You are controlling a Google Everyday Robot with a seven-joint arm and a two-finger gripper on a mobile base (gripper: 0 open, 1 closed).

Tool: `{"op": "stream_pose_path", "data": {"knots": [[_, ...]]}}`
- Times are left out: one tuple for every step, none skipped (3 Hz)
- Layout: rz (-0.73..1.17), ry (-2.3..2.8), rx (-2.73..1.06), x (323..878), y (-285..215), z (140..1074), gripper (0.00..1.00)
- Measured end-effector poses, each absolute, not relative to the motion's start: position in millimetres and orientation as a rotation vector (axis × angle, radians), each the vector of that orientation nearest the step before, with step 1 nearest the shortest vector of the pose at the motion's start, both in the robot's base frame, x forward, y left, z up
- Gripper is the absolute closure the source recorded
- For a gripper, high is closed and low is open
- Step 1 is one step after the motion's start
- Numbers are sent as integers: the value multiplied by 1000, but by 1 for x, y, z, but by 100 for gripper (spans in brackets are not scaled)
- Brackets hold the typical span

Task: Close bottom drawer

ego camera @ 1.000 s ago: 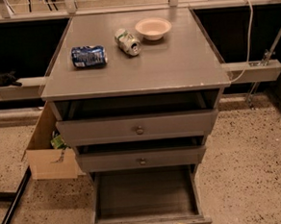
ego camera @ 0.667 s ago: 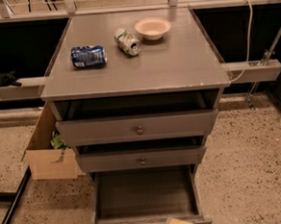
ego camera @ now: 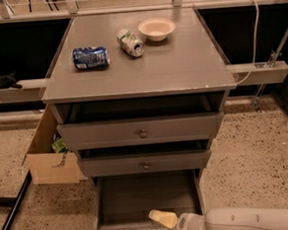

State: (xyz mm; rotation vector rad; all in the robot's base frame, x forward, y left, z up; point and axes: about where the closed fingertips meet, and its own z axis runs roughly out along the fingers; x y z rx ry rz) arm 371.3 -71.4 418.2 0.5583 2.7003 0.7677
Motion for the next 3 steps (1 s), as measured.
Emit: {"op": "stream_pose_path", "data": {"knots": [[767, 2698, 565, 371, -73, 418, 0], [726, 2692, 604, 385, -67, 417, 0], [648, 2626, 767, 418, -84, 422, 0]]}}
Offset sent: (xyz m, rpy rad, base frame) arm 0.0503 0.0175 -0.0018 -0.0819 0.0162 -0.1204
